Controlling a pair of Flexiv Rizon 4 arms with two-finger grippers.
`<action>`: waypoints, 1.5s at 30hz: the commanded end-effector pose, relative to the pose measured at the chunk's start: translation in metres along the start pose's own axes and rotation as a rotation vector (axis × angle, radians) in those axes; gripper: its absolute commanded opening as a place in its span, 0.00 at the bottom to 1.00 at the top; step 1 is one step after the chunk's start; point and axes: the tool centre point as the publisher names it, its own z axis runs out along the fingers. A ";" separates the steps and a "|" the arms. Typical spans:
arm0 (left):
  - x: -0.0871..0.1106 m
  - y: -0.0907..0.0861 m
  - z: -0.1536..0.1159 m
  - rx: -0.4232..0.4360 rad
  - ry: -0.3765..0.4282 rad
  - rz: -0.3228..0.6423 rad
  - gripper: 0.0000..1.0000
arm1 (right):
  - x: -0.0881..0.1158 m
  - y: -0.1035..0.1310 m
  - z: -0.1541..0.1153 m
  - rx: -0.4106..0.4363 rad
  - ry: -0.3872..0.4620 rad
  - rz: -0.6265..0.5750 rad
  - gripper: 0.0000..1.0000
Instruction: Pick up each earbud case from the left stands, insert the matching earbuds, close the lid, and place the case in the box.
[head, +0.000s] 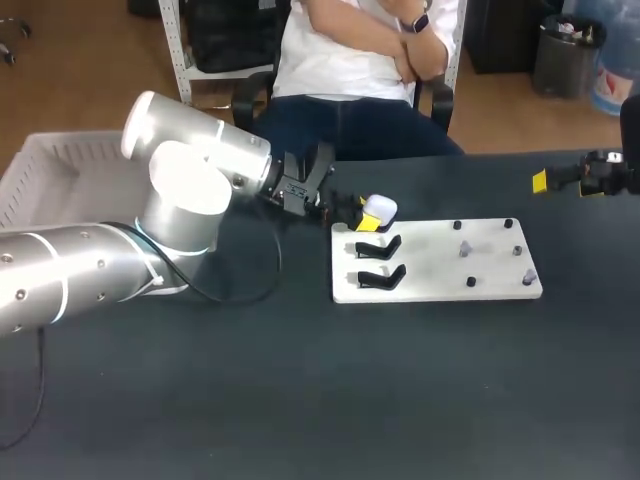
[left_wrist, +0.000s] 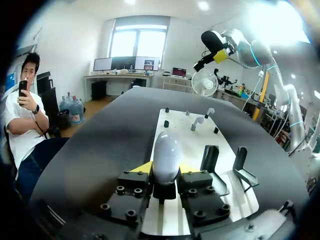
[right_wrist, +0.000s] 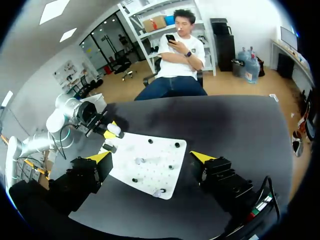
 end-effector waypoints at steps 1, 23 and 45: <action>-0.001 -0.003 0.000 0.003 -0.003 0.004 0.00 | 0.000 0.000 0.000 0.003 0.000 0.000 1.00; -0.055 -0.031 -0.040 -0.047 -0.085 0.044 0.00 | 0.000 0.000 0.000 0.003 0.000 0.000 1.00; -0.089 -0.055 -0.029 -0.114 -0.233 0.044 0.00 | -0.004 0.072 0.023 -0.025 0.018 -0.030 1.00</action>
